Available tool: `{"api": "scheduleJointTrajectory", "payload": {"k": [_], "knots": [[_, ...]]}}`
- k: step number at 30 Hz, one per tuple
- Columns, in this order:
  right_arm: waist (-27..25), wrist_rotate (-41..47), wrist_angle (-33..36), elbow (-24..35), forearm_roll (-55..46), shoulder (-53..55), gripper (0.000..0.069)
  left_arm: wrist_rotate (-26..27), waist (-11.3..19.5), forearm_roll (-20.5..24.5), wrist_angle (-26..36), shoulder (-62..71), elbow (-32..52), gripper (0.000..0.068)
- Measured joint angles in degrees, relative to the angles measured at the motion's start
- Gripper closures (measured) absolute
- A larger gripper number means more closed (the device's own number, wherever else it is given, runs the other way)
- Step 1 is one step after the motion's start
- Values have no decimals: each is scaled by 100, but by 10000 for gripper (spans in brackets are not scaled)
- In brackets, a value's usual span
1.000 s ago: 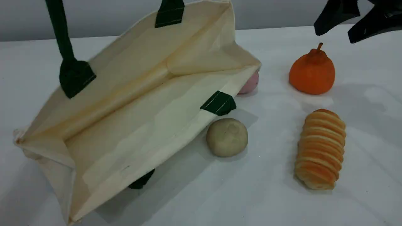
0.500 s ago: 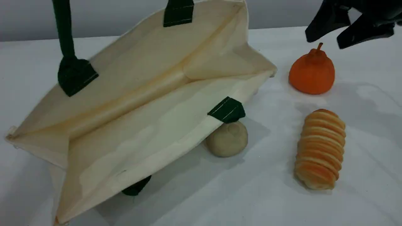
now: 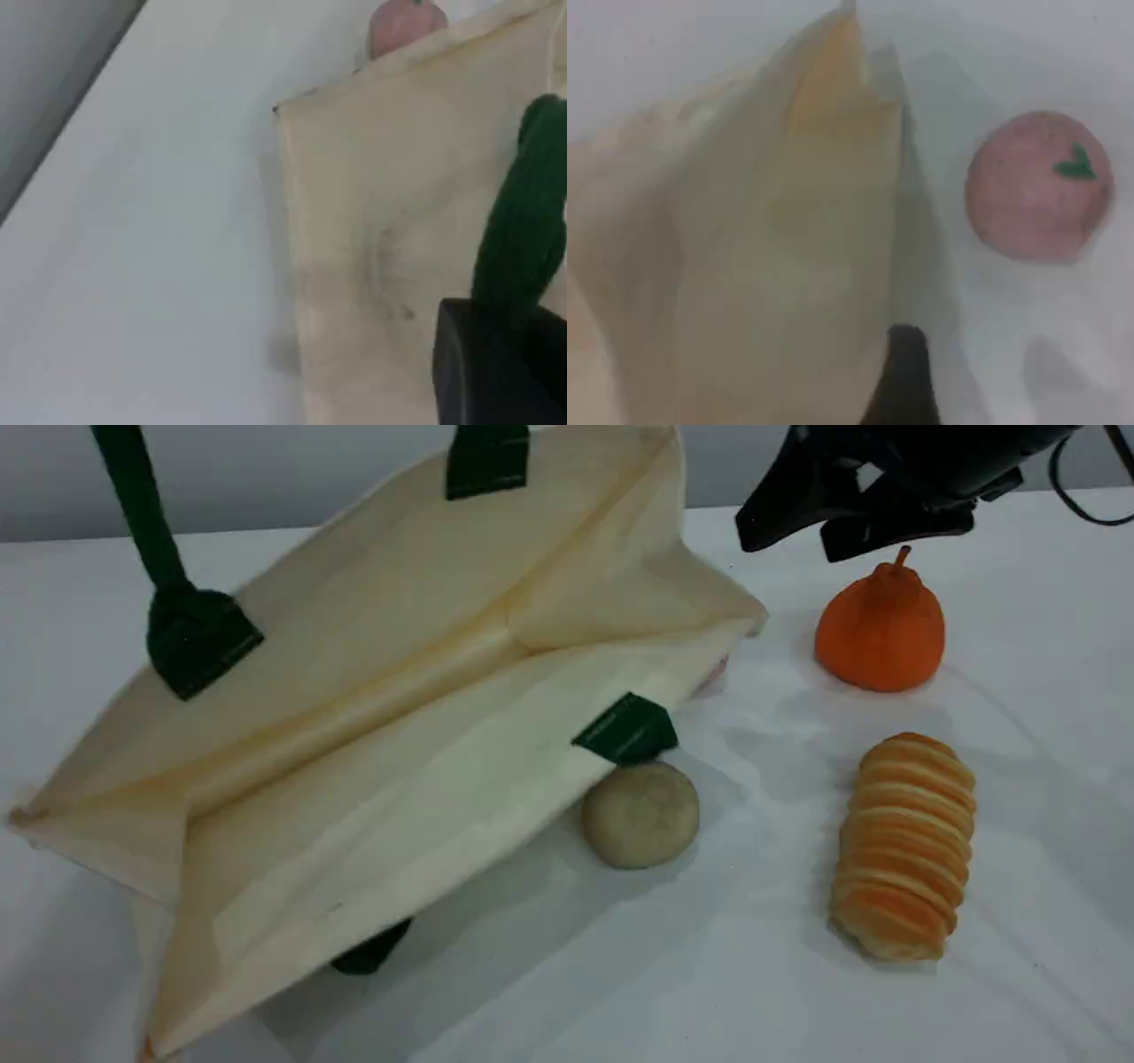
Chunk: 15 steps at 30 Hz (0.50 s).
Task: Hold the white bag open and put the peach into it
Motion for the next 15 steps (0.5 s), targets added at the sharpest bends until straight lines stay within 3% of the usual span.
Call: {"api": "scheduleJointTrajectory", "payload": {"k": [3, 15], "knots": [[1, 0, -84, 0, 0, 0, 145, -46, 0, 260, 0, -146, 0, 588], [47, -67, -104, -16, 216, 385, 145, -185, 0, 222, 5, -331, 0, 588]]}}
